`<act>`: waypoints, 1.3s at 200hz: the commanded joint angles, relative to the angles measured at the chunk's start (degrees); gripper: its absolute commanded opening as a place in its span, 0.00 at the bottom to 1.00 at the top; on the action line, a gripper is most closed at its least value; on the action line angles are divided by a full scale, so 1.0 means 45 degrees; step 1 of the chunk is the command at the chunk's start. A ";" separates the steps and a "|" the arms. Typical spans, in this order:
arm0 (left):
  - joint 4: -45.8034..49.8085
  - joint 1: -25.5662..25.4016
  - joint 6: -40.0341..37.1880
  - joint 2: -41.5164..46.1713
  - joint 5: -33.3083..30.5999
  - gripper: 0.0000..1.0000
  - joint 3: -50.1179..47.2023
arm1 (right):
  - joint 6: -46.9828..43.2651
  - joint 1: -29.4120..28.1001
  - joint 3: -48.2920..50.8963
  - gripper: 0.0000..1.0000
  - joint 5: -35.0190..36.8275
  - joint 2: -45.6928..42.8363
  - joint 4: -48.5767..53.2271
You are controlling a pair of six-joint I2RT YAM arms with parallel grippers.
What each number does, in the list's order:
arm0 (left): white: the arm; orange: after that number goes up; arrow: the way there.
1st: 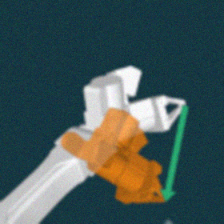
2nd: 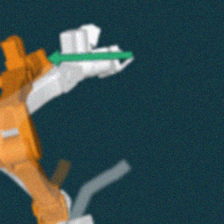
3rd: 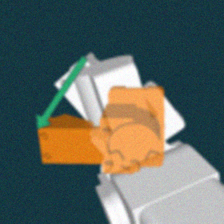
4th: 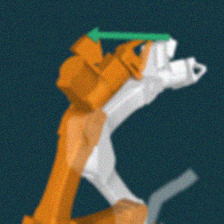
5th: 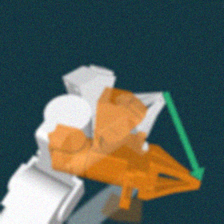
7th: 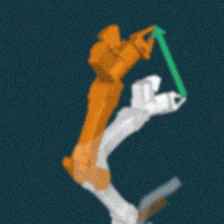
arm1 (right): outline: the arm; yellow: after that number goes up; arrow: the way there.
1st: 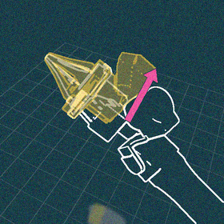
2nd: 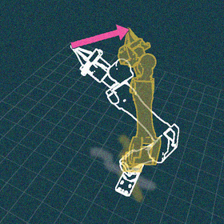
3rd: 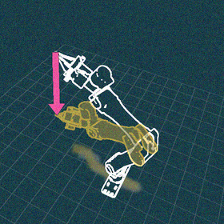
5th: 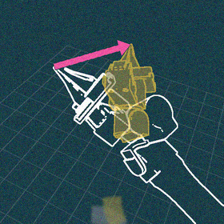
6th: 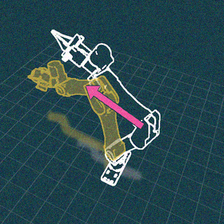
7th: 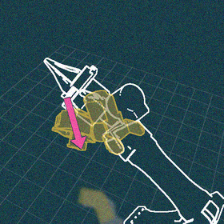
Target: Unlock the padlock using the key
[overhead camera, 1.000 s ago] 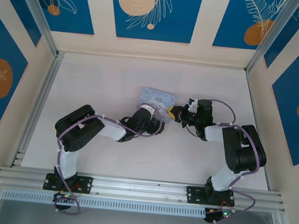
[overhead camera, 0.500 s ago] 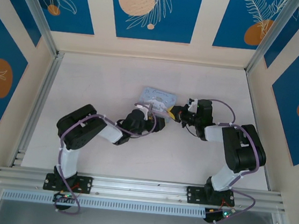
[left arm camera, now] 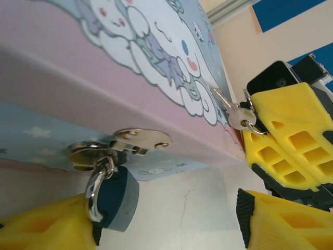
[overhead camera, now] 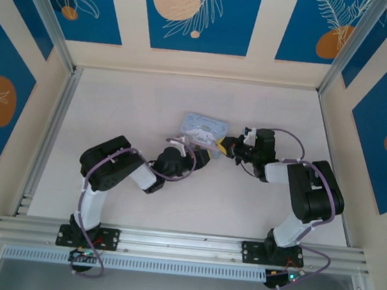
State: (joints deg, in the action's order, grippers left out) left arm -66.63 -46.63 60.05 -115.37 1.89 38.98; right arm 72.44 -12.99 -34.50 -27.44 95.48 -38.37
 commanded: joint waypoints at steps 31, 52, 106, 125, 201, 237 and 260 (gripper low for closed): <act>0.0106 -0.0273 0.1019 -0.0227 -0.1143 0.57 -0.0204 | 0.0027 0.0031 -0.0073 0.00 -0.0071 0.0298 0.0343; 0.0912 -0.0293 0.1190 -0.0156 -0.1626 0.53 -0.0186 | 0.0052 0.0018 -0.0087 0.00 -0.0090 0.0340 0.0304; 0.3241 -0.0487 0.0954 0.0204 -0.2847 0.51 0.0084 | 0.0114 0.0025 -0.0087 0.00 -0.0112 0.0361 0.0253; 0.3900 -0.0603 0.0923 0.0201 -0.3317 0.48 0.0252 | 0.0139 0.0026 -0.0049 0.00 -0.0090 0.0365 0.0237; 0.4624 -0.0981 0.1622 -0.0306 -0.4519 0.34 0.0601 | 0.0220 0.0018 0.0088 0.00 -0.0077 0.0371 0.0114; 0.4555 -0.0986 0.1810 -0.0562 -0.4614 0.25 0.0700 | 0.0234 0.0017 0.0086 0.00 -0.0105 0.0403 0.0090; 0.4558 -0.0976 0.1792 -0.0574 -0.4647 0.16 0.0732 | 0.0268 0.0034 0.0041 0.00 -0.0145 0.0366 0.0081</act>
State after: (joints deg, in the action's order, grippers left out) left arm -53.08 -50.83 67.53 -114.85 -17.02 42.52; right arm 73.36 -12.97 -34.50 -27.46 95.85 -39.24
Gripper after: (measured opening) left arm 0.200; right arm 0.062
